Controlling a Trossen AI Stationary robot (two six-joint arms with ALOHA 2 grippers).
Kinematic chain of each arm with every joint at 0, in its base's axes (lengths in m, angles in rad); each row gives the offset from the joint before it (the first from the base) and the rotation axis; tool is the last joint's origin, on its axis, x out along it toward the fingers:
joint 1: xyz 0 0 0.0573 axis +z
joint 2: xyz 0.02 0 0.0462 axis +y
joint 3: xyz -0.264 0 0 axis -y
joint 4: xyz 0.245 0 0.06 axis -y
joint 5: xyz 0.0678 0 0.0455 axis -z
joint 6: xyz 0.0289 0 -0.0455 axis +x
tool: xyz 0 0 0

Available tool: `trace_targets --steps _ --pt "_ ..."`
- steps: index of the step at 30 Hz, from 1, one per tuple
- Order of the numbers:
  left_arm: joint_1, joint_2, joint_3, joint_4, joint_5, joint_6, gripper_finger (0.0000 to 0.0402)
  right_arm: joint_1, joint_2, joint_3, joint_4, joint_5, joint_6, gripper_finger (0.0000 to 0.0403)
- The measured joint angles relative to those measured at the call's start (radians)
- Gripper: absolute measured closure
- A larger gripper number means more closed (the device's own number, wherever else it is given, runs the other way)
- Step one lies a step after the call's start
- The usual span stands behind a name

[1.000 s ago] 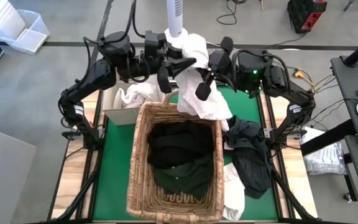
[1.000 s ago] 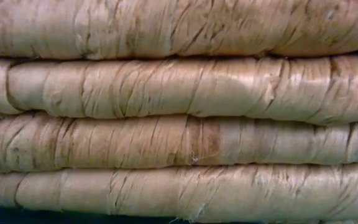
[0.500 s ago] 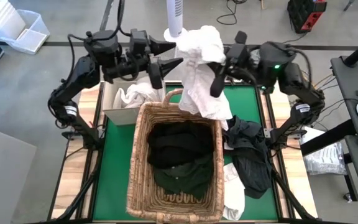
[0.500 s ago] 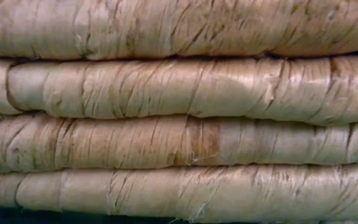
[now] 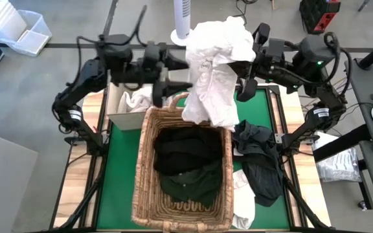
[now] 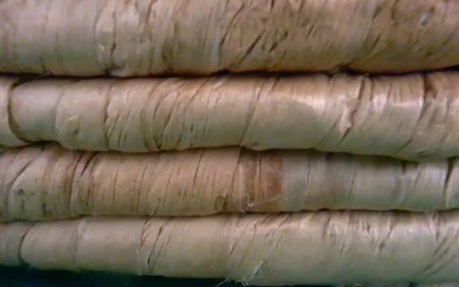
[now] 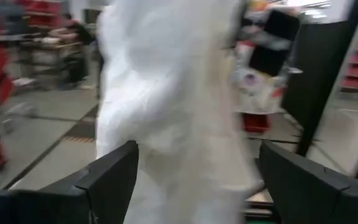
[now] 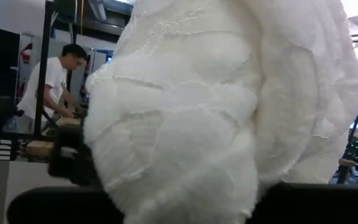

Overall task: Pick & Place Cloths
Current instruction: Put the white shirt into the gray laundry organizer

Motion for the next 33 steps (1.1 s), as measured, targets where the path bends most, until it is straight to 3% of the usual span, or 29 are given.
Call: trace_targets --steps 14,24,28,33 --pt "0.002 0.149 0.0 0.264 -0.022 -0.005 0.0095 0.0 0.014 0.0 0.009 0.0 0.019 0.0367" --pt "0.002 0.21 0.0 0.401 0.054 -0.026 0.01 0.0 0.022 0.0 0.01 0.0 0.026 0.0367" --pt "0.002 0.214 0.0 0.401 0.076 -0.026 0.0137 0.0 0.021 0.0 0.007 0.014 0.017 0.0367" --pt "0.002 0.215 0.0 0.398 0.096 -0.027 0.0243 0.0 0.022 0.0 0.005 0.074 0.002 0.0351"
